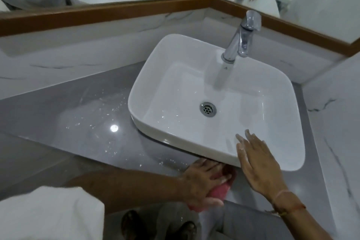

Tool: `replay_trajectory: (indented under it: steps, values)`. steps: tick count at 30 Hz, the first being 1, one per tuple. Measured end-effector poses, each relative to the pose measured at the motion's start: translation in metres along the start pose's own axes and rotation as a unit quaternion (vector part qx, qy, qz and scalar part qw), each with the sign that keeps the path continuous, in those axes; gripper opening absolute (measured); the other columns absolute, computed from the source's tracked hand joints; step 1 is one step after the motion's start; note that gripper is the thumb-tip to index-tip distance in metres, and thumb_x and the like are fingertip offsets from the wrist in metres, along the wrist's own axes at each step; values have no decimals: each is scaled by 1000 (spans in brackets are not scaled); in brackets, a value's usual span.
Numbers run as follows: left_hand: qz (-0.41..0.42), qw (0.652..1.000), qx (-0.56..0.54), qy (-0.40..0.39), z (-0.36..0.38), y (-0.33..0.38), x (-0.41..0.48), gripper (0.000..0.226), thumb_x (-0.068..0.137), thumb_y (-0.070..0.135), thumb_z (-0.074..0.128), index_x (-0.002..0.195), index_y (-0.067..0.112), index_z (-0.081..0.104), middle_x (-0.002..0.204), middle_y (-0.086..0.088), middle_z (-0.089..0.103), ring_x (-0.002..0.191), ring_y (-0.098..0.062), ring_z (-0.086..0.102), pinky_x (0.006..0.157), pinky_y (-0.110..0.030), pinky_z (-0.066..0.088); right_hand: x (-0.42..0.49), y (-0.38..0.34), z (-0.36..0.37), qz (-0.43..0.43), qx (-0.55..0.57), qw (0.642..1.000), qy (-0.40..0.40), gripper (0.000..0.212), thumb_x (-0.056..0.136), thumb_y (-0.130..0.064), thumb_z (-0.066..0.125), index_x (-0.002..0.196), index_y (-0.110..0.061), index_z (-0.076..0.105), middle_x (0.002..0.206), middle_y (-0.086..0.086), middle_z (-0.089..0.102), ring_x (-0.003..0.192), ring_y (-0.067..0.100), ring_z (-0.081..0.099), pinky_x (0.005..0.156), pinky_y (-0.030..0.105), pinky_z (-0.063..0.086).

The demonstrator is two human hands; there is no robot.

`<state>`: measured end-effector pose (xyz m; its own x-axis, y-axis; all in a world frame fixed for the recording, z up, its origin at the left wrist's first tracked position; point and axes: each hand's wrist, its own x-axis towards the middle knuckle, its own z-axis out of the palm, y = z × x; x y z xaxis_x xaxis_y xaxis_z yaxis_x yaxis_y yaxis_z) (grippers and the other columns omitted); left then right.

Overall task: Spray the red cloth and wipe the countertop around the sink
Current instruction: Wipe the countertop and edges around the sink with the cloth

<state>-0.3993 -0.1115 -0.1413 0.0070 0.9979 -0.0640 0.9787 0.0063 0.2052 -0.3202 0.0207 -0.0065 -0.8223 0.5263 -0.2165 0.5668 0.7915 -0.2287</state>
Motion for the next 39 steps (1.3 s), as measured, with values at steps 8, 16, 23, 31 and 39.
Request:
replay_trajectory:
  steps: [8, 16, 23, 31, 39]
  values:
    - [-35, 999, 2, -18, -1, 22, 1, 85, 63, 55, 64, 135, 18, 36, 138, -17, 47, 128, -37, 42, 111, -59, 26, 29, -71, 11, -125, -8, 991, -47, 63, 90, -53, 9, 145, -29, 28, 158, -2, 21, 145, 13, 15, 117, 31, 15]
    - [-14, 997, 72, 27, 3, -75, -109, 65, 85, 48, 36, 144, 23, 35, 151, -16, 39, 141, -39, 30, 110, -54, 20, 38, -80, 17, -146, -2, 988, -52, 67, 87, -56, 6, 142, -28, 33, 153, -4, 32, 141, 13, 24, 113, 35, 29]
    - [-166, 983, 83, 4, -7, -151, -213, 65, 91, 55, 28, 145, 18, 30, 147, -17, 43, 138, -36, 37, 111, -50, 24, 41, -97, 17, -167, 4, 983, -71, 70, 86, -58, 4, 145, -26, 24, 154, 0, 29, 141, 15, 22, 113, 35, 26]
    - [-259, 965, 39, 23, -2, -118, -185, 56, 95, 49, 29, 143, 21, 37, 150, -10, 41, 139, -31, 35, 110, -55, 35, 93, -220, 46, -330, -8, 943, -43, 67, 94, -46, 38, 149, -20, 7, 160, 13, -4, 146, 29, 6, 118, 44, 17]
    - [-390, 916, 70, 55, -16, -173, -279, 58, 98, 40, 21, 137, 5, 45, 146, -25, 40, 139, -42, 28, 116, -48, 15, 104, -230, 54, -302, 17, 952, -57, 77, 90, -50, 44, 149, -17, 6, 158, 18, -6, 146, 31, 2, 117, 38, 11]
